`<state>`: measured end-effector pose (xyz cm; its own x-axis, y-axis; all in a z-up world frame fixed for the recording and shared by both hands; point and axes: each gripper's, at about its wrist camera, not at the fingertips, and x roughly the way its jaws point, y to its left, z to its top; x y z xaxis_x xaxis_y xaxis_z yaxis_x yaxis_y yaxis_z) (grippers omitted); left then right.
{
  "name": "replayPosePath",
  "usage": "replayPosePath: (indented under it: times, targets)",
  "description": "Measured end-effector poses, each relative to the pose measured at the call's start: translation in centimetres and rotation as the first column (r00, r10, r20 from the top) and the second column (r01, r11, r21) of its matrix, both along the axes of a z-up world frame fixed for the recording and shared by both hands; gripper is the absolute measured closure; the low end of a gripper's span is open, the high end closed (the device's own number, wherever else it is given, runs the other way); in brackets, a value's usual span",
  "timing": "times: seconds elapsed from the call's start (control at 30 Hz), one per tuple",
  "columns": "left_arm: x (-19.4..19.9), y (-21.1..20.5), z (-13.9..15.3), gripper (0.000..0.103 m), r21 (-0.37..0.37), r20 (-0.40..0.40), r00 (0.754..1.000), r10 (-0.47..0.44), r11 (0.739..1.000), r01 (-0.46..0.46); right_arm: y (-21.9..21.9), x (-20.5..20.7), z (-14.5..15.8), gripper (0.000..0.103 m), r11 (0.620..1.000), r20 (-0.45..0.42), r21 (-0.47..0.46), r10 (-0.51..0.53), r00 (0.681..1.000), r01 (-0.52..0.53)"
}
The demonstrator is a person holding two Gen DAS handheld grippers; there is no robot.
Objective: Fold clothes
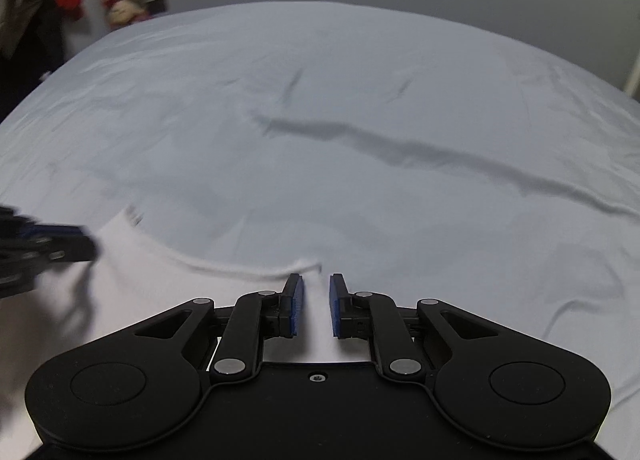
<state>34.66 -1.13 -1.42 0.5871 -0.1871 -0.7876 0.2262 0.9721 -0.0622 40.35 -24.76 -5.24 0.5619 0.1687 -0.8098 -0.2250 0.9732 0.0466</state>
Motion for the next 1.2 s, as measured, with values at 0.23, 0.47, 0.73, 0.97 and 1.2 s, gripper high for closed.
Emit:
replayPosePath:
  times: [0.23,0.47,0.73,0.97,1.2]
  targets:
    - [-4.4,6.4,5.2,0.084,0.092,0.015,1.000,0.006,0.996,-0.008,-2.0,-2.3,2.7,0.090,0.998,-0.037,0.026,-0.055,0.998,0.056]
    - [-10.8,11.7,7.6,0.079,0.211,-0.179,0.983,0.030,0.978,0.009,-3.6,-7.0,5.8,0.084,0.998,-0.073,0.035,-0.055,0.996,0.058]
    - [-17.6,14.9,3.4,0.066,0.179,-0.365,0.921,0.137,0.981,-0.075,-3.5,-13.7,8.3,0.082,0.997,-0.094,0.080,-0.008,0.996,0.016]
    - [-21.2,14.2,1.0,0.087,0.111,-0.416,0.905,0.091,0.993,-0.049,-1.6,-19.2,10.2,0.081,0.995,-0.103,0.079,0.075,0.992,-0.067]
    - [-21.7,14.1,4.2,0.101,0.137,-0.304,0.951,0.052,0.991,-0.010,0.1,-22.0,10.9,0.076,0.990,-0.078,0.052,0.134,0.988,-0.130]
